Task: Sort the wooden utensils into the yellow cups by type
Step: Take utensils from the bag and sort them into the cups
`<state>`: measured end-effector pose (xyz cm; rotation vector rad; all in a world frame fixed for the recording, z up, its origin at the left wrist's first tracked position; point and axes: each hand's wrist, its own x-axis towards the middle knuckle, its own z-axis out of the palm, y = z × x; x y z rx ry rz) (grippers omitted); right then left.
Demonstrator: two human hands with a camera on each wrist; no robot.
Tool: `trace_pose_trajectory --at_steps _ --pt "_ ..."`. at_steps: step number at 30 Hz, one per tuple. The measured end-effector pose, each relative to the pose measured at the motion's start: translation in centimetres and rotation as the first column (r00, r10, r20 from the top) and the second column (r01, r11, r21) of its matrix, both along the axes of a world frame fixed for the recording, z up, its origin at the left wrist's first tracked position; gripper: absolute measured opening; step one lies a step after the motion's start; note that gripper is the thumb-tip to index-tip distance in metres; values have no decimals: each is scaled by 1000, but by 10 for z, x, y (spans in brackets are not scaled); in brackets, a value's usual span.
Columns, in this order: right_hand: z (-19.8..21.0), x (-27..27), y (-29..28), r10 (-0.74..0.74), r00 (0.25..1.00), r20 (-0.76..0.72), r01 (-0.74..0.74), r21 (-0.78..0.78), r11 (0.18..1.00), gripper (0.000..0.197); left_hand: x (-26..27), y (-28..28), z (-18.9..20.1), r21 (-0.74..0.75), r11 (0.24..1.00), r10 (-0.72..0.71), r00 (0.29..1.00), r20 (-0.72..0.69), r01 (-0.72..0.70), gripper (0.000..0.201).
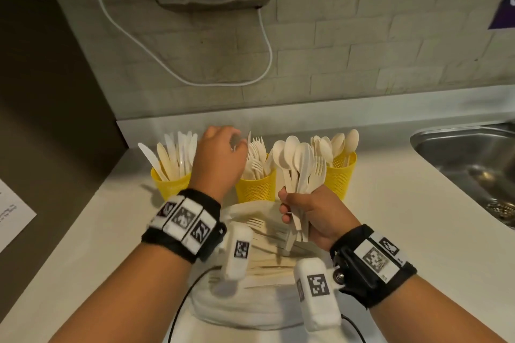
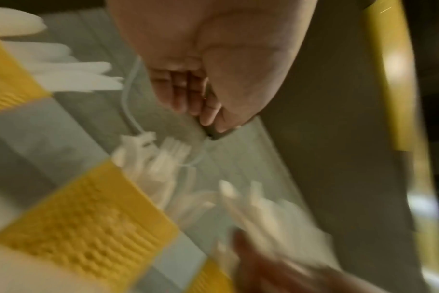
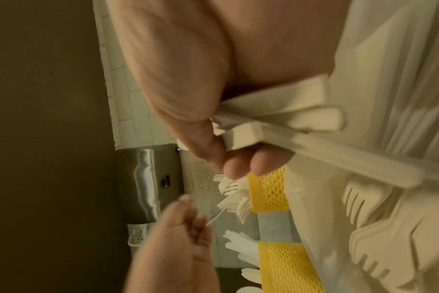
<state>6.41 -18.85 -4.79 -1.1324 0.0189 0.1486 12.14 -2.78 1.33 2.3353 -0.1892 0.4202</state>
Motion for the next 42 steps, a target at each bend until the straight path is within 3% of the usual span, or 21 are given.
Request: trace_pose_trajectory --at_steps 3,5,9,12,14,17,20,23,25,28,30,32,36,40,42 --pt "1 1 3 26 998 53 -22 -88 996 22 -39 -23 -4 -69 973 -224 974 -39 221 7" --pt "2 1 9 38 994 102 -16 -207 978 22 -50 -37 -7 -142 949 -298 948 -108 282 18" --pt "1 0 15 43 996 83 -8 -390 921 28 -48 -48 -13 -88 962 -273 936 -221 260 48" --pt "1 -5 12 97 979 178 11 -528 849 40 -43 -45 -18 -126 970 -234 944 -233 209 37" --pt "3 -8 11 101 979 179 -18 -417 909 46 -42 -42 -20 -175 960 -255 939 -233 217 16" --pt "2 -8 9 147 983 107 -132 -129 983 50 -42 -35 -19 -186 954 -275 935 -224 236 8" --pt "-2 -4 4 176 984 -37 -168 160 973 34 -41 -32 -19 -399 891 -355 879 -318 215 12" --pt "-3 -1 3 132 986 -98 -101 279 955 35 -41 -27 -12 -545 815 -423 845 -326 198 8" --pt "-4 0 -1 70 994 -78 -44 297 954 26 -36 -20 -1 -575 796 -388 889 -243 190 11" --pt "-6 2 -9 16 998 -60 4 312 950 30 -24 -4 23 -598 783 -208 978 6 170 17" --pt "-9 3 -15 -14 996 -88 42 327 944 30 -14 5 35 -541 829 -89 989 120 140 41" --pt "-11 4 -19 -40 994 -105 72 331 941 28 -3 6 38 -429 896 -48 984 170 117 53" --pt "-10 2 -22 -42 995 -86 66 296 953 28 13 -5 21 -146 986 -66 990 122 83 46" --pt "-5 0 -21 5 998 -59 10 259 966 26 20 -15 -11 168 974 -148 988 -33 151 36" --pt "-5 -2 -20 35 998 -44 -24 239 971 25 19 -16 -18 289 950 -118 993 -12 117 31"
